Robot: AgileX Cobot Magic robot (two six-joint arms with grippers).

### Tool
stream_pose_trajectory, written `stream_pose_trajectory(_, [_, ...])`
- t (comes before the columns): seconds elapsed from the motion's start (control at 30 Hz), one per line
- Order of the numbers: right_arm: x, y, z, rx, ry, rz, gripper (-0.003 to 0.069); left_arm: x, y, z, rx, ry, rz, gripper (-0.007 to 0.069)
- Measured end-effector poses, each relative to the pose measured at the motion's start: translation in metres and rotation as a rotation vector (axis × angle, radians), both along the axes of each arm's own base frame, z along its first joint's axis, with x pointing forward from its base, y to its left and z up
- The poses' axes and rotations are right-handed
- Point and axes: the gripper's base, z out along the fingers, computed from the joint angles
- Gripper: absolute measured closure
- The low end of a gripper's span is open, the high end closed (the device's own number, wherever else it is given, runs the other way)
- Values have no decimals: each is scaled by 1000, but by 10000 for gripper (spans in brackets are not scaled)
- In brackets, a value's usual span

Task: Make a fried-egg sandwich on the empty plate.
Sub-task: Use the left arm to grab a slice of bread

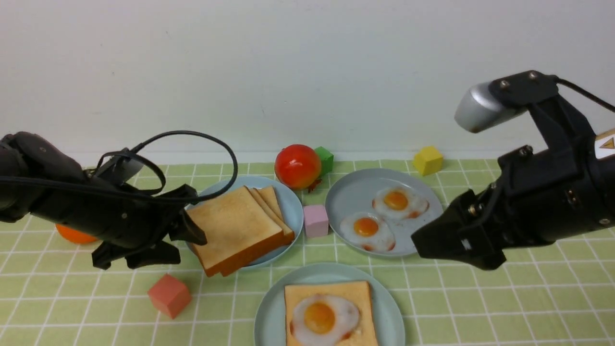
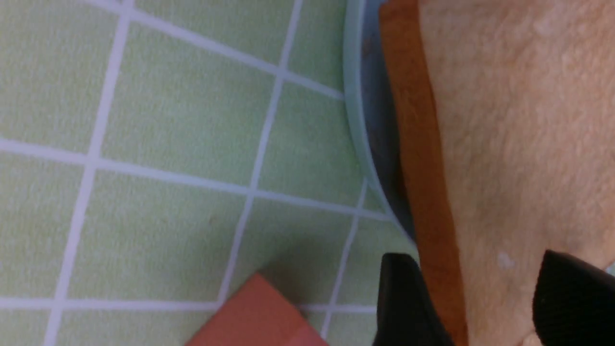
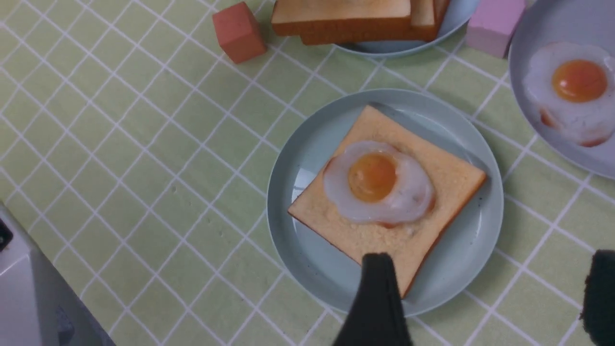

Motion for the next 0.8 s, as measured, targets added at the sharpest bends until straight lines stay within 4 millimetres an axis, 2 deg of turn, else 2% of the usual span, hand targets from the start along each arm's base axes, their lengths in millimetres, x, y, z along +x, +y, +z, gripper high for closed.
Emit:
stream_pose_trajectory(0.2, [-1, 0, 0, 1, 14, 7, 113, 8, -1, -11, -22, -12, 30, 268])
stream_pose_trajectory(0.33, [-2, 0, -1, -1, 16, 9, 113, 11, -2, -18, -37, -18, 30, 316])
stream_pose_trajectory(0.47, [-2, 0, 0, 1, 16, 9, 113, 13, -3, -18, -47, -48, 12, 424])
stream_pose_trajectory(0.6, [-2, 1, 0, 8, 22, 9, 113, 14, -3, -18, -45, -57, 6, 565])
stream_pose_trajectory(0.73, [-2, 1, 0, 12, 24, 9, 113, 13, -3, -12, -48, -68, 1, 589])
stream_pose_trajectory(0.8, [-3, 1, 1, 15, 19, 10, 113, 8, -3, 6, -48, -113, -18, 589])
